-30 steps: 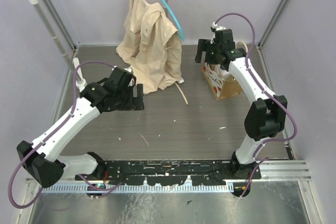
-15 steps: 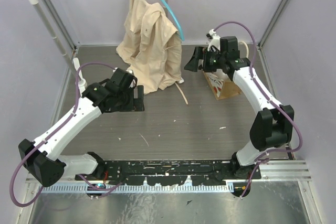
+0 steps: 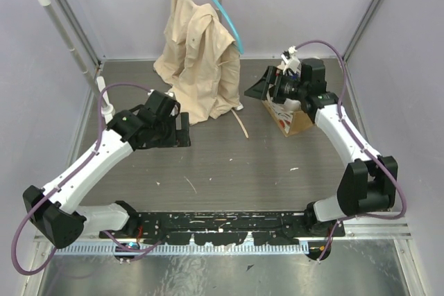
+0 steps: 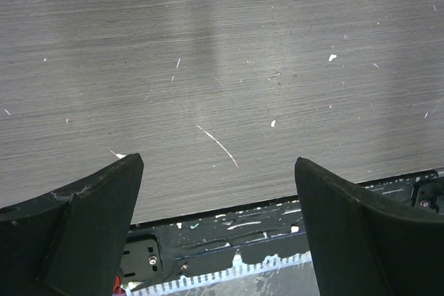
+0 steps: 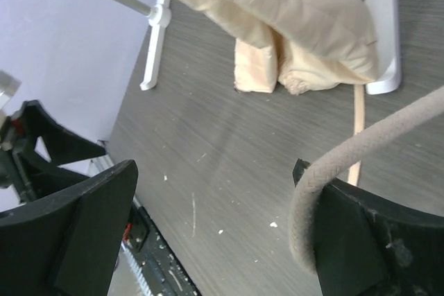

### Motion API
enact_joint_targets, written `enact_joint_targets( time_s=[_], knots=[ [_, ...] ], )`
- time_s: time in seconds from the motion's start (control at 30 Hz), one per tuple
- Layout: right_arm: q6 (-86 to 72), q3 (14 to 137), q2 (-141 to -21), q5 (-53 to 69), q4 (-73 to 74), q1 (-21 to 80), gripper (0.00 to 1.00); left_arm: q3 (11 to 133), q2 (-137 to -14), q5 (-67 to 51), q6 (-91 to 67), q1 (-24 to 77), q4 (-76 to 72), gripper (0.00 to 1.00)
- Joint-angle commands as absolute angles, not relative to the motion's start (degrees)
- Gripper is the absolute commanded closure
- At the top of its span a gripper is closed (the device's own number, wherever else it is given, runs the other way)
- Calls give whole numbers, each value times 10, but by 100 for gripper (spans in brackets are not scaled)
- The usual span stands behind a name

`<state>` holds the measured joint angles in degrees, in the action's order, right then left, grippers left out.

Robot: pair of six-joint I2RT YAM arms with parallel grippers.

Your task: Take the personal care products out of the canvas bag

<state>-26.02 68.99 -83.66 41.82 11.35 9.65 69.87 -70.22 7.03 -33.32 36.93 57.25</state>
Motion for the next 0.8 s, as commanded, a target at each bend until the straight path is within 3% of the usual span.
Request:
enact_joint_targets(
  time_s=[0.0, 0.47, 0.77],
  knots=[
    [-363, 668, -730, 533, -42, 132, 0, 680, -691, 69, -345, 371, 557, 2],
    [-392, 692, -707, 420, -50, 340, 0, 670, -664, 78, -373, 371, 549, 2],
    [-425, 768, -827, 368, -112, 415, 0, 661, -655, 94, -388, 371, 550, 2]
  ],
)
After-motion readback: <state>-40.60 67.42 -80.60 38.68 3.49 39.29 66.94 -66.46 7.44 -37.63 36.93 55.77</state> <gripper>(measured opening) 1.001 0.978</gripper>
